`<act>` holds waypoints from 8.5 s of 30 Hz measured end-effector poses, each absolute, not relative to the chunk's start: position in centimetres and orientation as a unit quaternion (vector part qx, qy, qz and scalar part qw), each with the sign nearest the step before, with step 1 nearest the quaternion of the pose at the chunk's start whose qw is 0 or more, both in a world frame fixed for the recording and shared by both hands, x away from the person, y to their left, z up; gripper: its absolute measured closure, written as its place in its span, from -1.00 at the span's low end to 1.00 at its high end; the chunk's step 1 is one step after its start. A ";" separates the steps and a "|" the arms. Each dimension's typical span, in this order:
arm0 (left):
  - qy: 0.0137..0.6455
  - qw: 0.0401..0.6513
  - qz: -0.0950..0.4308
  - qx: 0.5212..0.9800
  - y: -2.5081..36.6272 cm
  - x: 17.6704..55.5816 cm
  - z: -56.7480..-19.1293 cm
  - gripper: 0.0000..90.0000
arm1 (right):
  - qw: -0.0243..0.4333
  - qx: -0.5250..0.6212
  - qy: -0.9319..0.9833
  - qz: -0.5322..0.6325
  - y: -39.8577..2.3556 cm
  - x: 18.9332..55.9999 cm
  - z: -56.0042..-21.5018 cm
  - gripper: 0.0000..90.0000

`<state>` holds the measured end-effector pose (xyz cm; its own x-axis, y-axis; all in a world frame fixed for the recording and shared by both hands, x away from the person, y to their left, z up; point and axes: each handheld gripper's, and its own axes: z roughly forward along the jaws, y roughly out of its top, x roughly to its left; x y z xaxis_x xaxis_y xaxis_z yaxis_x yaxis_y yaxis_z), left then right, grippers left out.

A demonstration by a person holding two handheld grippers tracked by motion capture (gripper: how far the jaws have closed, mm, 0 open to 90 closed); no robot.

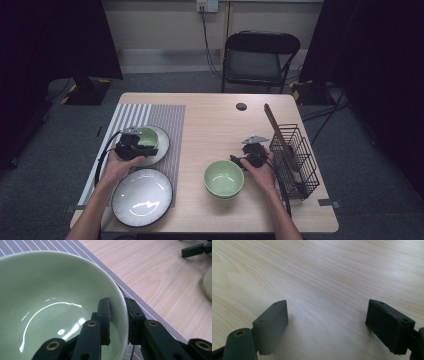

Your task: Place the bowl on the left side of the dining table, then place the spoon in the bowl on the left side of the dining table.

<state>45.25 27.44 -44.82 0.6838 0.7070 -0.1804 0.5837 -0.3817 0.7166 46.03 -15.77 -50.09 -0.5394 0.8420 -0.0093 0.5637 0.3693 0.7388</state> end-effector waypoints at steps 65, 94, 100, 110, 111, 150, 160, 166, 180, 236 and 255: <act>0.391 0.438 0.040 0.808 28.3 45.8 -44.5 0.75 | 0.198 0.440 0.803 0.350 -15.7 46.1 -50.1 -0.61; 0.446 0.439 0.131 0.769 34.9 41.1 -42.8 -0.19 | 0.198 0.440 0.803 0.350 -15.7 46.1 -50.1 -0.61; 0.453 0.422 0.145 0.772 35.9 39.9 -43.4 -0.25 | 0.198 0.440 0.803 0.350 -15.7 46.1 -50.1 -0.61; 0.483 0.385 0.167 0.768 37.8 37.9 -46.1 -0.46 | 0.193 0.439 0.806 0.346 -15.7 46.2 -49.9 -0.60; 0.484 0.381 0.163 0.771 37.9 37.8 -46.4 -0.46 | 0.192 0.441 0.806 0.345 -15.7 46.2 -49.9 -0.58; 0.490 0.333 0.201 0.780 37.9 37.4 -49.9 -0.67 | 0.178 0.401 0.778 0.449 -14.9 40.6 -39.6 -0.30; 0.490 0.333 0.201 0.781 37.9 37.4 -49.9 -0.67 | 0.174 0.391 0.775 0.464 -16.1 37.9 -37.8 -0.29; 0.490 0.333 0.201 0.780 37.9 37.4 -49.9 -0.67 | 0.161 0.386 0.775 0.473 -16.9 36.9 -37.2 -0.28; 0.490 0.333 0.201 0.780 37.9 37.4 -49.9 -0.67 | 0.171 0.400 0.754 0.492 -20.9 35.2 -35.3 -0.23; 0.490 0.333 0.201 0.780 37.9 37.4 -49.9 -0.67 | 0.180 0.438 0.759 0.447 -26.4 35.3 -36.6 0.09; 0.490 0.333 0.201 0.780 37.9 37.4 -49.9 -0.67 | 0.176 0.439 0.763 0.441 -27.3 34.7 -37.0 0.49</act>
<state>37.42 37.89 -49.91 0.4397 0.8981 -0.0128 0.6305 -0.2985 0.7165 34.65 -27.28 -37.03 -0.5536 0.8242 0.1194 0.5141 0.2255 0.8276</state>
